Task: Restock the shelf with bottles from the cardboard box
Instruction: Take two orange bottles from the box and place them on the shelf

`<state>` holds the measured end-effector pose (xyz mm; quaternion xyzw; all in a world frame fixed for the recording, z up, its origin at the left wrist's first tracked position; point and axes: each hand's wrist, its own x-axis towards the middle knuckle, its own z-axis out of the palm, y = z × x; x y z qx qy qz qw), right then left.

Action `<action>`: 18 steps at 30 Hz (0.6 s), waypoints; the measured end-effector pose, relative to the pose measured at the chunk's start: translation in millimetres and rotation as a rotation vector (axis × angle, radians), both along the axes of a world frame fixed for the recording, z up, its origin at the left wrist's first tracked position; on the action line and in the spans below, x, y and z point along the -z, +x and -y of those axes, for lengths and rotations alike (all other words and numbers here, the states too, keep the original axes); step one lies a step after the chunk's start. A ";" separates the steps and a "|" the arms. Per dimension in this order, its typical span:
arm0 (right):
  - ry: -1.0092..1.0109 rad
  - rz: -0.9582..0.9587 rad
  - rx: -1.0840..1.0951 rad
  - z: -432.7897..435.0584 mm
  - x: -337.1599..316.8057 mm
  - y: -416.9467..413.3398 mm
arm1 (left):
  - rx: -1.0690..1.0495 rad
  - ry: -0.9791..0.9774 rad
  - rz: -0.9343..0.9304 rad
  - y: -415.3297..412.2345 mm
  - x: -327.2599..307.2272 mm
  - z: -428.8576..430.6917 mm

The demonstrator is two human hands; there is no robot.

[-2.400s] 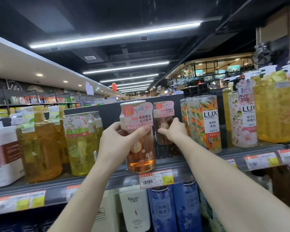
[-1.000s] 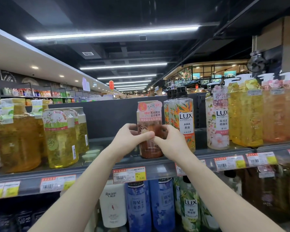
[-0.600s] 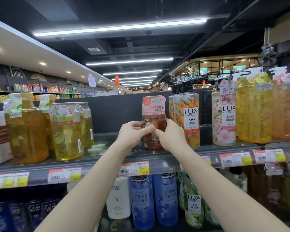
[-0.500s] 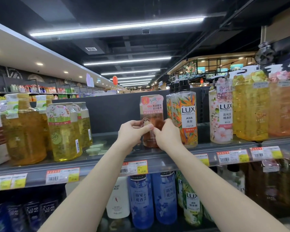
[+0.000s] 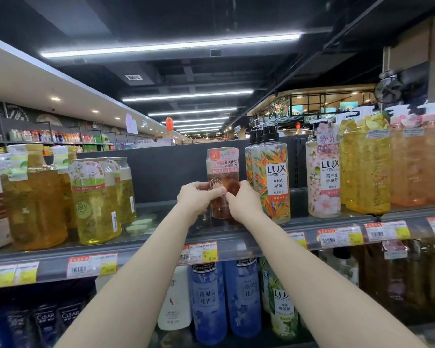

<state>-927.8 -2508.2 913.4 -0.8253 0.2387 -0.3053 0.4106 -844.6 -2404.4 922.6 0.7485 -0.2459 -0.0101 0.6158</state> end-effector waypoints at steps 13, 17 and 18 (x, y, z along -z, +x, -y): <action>-0.458 -0.156 -0.081 -34.7 -7.1 -53.8 | -0.183 0.088 0.339 -53.2 10.7 -32.9; -0.541 -0.112 -0.200 -56.5 6.6 -79.2 | -0.308 0.208 0.531 -76.8 33.8 -81.0; -0.564 -0.118 -0.236 -65.5 13.4 -83.4 | -0.334 0.241 0.562 -82.4 40.6 -96.7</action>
